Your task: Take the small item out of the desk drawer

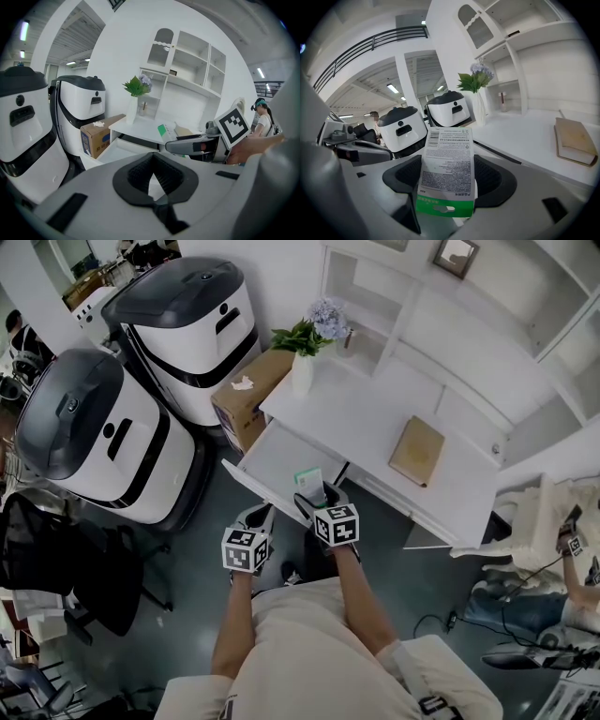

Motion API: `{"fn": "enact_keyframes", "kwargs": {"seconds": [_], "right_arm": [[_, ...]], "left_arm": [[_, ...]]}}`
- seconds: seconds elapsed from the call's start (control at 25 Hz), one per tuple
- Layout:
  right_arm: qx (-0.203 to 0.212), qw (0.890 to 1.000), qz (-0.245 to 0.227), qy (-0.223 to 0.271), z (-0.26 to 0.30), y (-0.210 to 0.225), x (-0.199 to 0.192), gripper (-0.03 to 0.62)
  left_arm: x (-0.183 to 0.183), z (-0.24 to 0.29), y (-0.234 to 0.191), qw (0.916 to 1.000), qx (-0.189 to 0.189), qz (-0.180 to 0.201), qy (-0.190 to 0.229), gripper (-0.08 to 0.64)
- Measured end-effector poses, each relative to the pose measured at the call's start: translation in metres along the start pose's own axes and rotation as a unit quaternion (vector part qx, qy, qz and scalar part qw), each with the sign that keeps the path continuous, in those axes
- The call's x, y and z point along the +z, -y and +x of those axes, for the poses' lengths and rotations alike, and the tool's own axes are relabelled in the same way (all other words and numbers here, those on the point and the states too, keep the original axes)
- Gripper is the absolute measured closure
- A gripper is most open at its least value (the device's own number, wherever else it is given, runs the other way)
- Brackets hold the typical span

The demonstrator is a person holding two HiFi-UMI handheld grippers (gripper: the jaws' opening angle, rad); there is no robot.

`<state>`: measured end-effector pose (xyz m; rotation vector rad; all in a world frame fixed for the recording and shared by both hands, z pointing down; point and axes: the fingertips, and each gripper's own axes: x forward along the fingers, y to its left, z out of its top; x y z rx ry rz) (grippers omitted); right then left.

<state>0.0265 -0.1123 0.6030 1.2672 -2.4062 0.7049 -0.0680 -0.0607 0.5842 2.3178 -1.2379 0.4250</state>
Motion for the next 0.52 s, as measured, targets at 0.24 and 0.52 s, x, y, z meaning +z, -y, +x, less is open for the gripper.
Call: {"fn": "enact_keyframes", "kwargs": {"seconds": [0.24,0.52], "right_arm": [[0.000,1.000,0.001,-0.002,-0.0016,0.0008,-0.0006,0.227],[0.001,1.000,-0.001,-0.003,-0.0017,0.0015,-0.0022,0.227]], "left_arm": [[0.0011,0.0008,0.0006,1.0000,0.000,-0.001,-0.001,0.545],[0.0001,0.0012,0.0013,1.0000,0.002,-0.003,0.000,0.545]]}}
